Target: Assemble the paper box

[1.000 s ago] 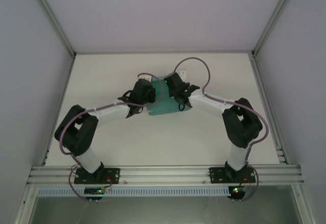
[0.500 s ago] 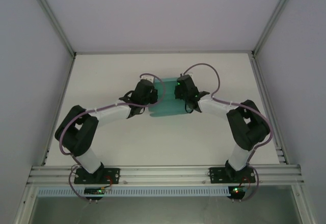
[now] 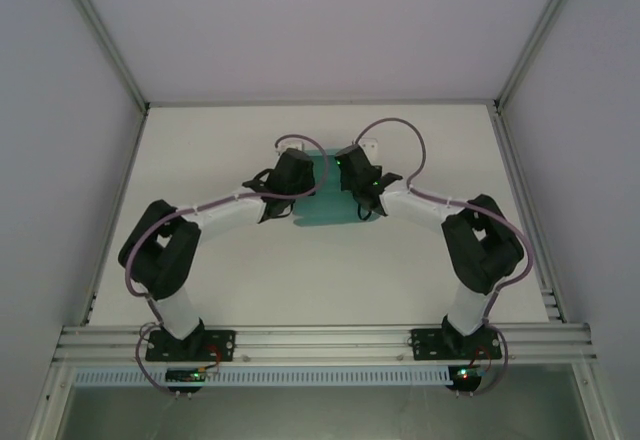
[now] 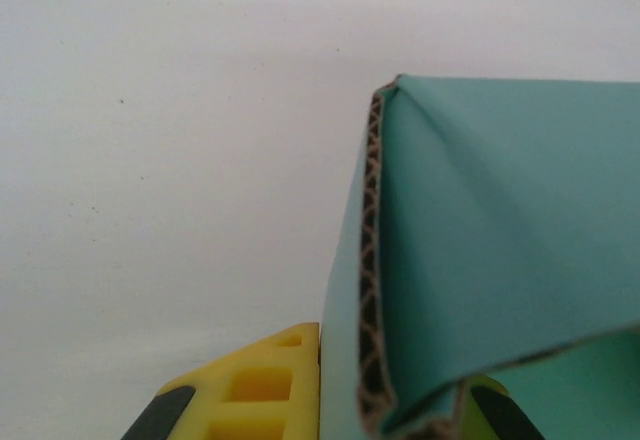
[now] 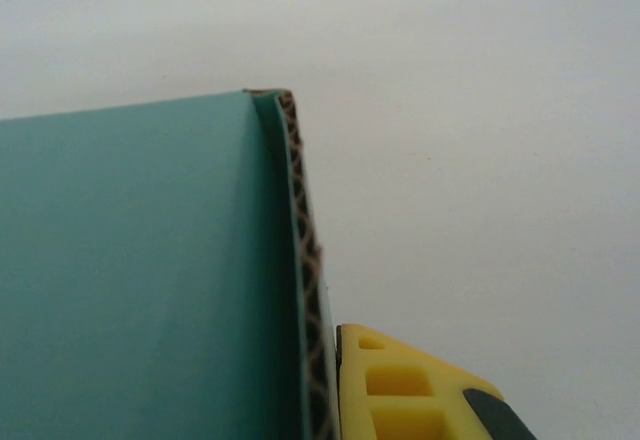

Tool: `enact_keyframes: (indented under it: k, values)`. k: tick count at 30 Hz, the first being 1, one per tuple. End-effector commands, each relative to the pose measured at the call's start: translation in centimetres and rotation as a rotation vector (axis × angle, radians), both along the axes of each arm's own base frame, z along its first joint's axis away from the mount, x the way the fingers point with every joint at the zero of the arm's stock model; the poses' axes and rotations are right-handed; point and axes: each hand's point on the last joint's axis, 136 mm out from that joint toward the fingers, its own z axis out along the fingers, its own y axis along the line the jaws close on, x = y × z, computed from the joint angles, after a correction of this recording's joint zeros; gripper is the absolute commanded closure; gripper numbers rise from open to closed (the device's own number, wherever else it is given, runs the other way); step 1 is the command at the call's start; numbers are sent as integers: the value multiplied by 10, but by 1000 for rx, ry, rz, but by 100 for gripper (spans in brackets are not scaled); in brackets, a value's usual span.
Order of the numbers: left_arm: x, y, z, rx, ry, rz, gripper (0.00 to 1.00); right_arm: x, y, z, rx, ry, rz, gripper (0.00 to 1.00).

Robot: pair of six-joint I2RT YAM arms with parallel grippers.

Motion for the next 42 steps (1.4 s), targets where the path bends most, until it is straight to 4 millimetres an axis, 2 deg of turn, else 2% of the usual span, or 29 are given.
enact_keyframes:
  k: [1,2,5,8,10,14,15,16,18,23,26,27,30,33,35,37,40,42]
  values:
    - [-5,50,-32,15,133,204,100,-6,-92,-14,-187,-5,-361,100]
    - [2,75,-25,102,66,308,100,-6,-96,-16,-195,0,-378,100]
    - [3,87,-24,165,67,359,100,-6,-105,-18,-218,7,-420,100]
    - [5,79,-24,152,67,310,100,-3,-93,-15,-177,-27,-373,100]
    - [9,65,-19,131,34,226,100,8,-73,-3,-138,-103,-268,97]
    - [7,32,-7,98,-26,56,100,9,-23,19,-98,-193,-3,78]
    - [7,22,-4,78,-30,9,100,6,-8,24,-83,-204,76,70]
    - [7,17,-1,65,-32,-19,100,3,2,28,-67,-212,130,62]
    - [6,11,5,40,-42,-53,100,-6,20,36,-38,-210,232,52]
    - [4,-1,22,22,-86,-158,100,-28,39,45,38,-188,368,25]
    - [9,2,31,4,-93,-180,100,-48,53,51,123,-188,481,1]
    - [9,2,33,-9,-88,-195,100,-56,58,56,157,-194,521,1]
    - [9,-1,44,-21,-96,-308,100,-75,58,83,245,-261,573,1]
    - [1,-4,46,68,-77,-480,100,-93,46,113,320,-329,584,1]
    - [-8,-2,40,183,-34,-587,100,-112,44,131,406,-332,670,1]
    - [-19,-3,35,262,0,-704,100,-127,43,141,468,-322,722,1]
    - [-39,-6,26,380,32,-882,100,-142,33,137,464,-277,726,1]
    - [-60,-10,18,482,34,-1037,100,-140,15,126,414,-238,643,1]
